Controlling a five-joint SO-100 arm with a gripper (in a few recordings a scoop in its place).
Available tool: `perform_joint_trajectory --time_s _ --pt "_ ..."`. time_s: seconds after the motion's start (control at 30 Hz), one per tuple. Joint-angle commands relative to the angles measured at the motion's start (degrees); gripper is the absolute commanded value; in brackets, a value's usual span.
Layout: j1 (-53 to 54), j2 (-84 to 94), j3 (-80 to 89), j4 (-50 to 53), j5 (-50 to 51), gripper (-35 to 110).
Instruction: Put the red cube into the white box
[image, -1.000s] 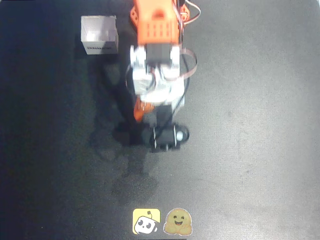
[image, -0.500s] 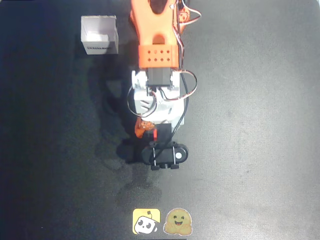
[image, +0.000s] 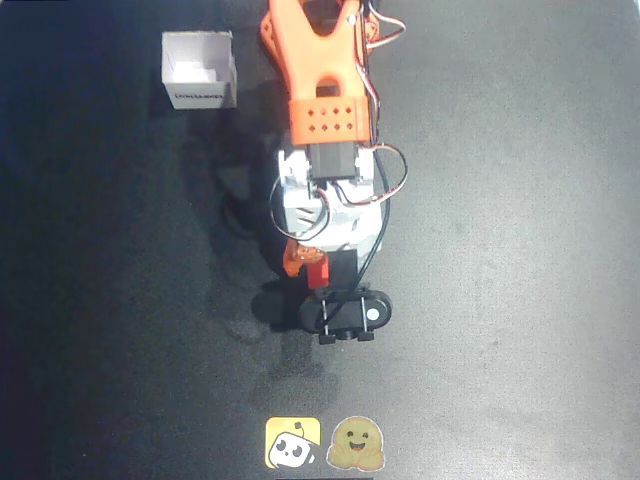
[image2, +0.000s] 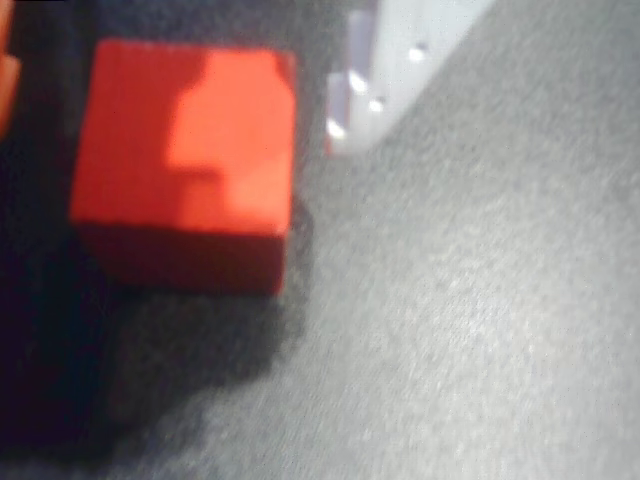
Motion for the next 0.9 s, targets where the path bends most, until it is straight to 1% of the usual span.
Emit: perform_joint_trajectory --time_s 0.0,0.23,0.47,0.53,0.63,0.87 --pt "-0.4 -0.4 -1.1 -1.8 0.4 24" --pt "-0.4 -3.5 -1.1 -3.6 0.2 24" --pt "-0.5 -6.5 -1.0 -4.5 -0.1 17" --pt "-0.4 -6.6 -1.0 -4.5 -0.3 13" --pt "0.0 -6.6 -1.0 -4.5 -1.0 0" --pt "0.6 -6.4 -1.5 -4.2 -0.9 0"
